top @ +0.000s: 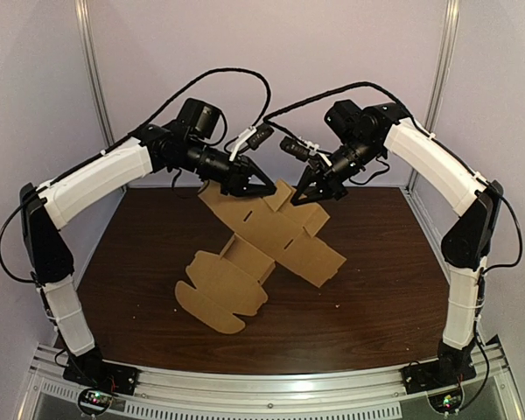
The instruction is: Fold the paper box
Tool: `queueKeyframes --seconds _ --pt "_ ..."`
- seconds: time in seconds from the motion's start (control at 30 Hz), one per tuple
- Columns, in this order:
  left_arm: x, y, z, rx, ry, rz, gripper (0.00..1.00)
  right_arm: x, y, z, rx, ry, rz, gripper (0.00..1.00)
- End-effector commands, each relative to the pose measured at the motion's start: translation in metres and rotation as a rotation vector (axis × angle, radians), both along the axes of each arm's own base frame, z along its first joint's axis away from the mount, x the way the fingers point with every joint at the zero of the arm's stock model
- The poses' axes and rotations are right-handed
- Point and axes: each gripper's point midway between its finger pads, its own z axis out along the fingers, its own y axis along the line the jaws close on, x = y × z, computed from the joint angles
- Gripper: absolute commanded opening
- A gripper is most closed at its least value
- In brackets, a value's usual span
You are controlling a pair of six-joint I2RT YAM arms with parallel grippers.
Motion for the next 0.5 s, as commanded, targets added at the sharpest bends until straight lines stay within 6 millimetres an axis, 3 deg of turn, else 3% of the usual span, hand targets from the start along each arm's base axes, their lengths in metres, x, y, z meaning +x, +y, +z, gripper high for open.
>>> queueKeyframes --seconds 0.0,0.13,0.27,0.3,0.37,0.47 --pt "0.001 -0.011 -0.011 -0.006 0.039 -0.037 0.20 -0.062 -0.020 0.008 -0.097 0.358 0.040 0.03" --pt "0.001 -0.013 -0.013 -0.010 0.054 -0.044 0.00 -0.052 -0.017 0.001 -0.123 0.353 -0.004 0.02" --pt "0.009 -0.012 -0.012 0.001 0.024 0.000 0.00 -0.044 -0.017 -0.008 -0.162 0.345 -0.045 0.02" --pt "0.012 -0.010 -0.010 0.005 0.016 0.022 0.04 -0.041 -0.017 -0.011 -0.173 0.339 -0.056 0.02" --pt "0.024 -0.004 -0.005 0.025 -0.030 0.110 0.22 -0.037 -0.019 -0.019 -0.206 0.329 -0.079 0.01" --pt "0.038 0.020 0.019 0.043 -0.151 0.267 0.38 -0.029 -0.025 -0.033 -0.276 0.304 -0.116 0.00"
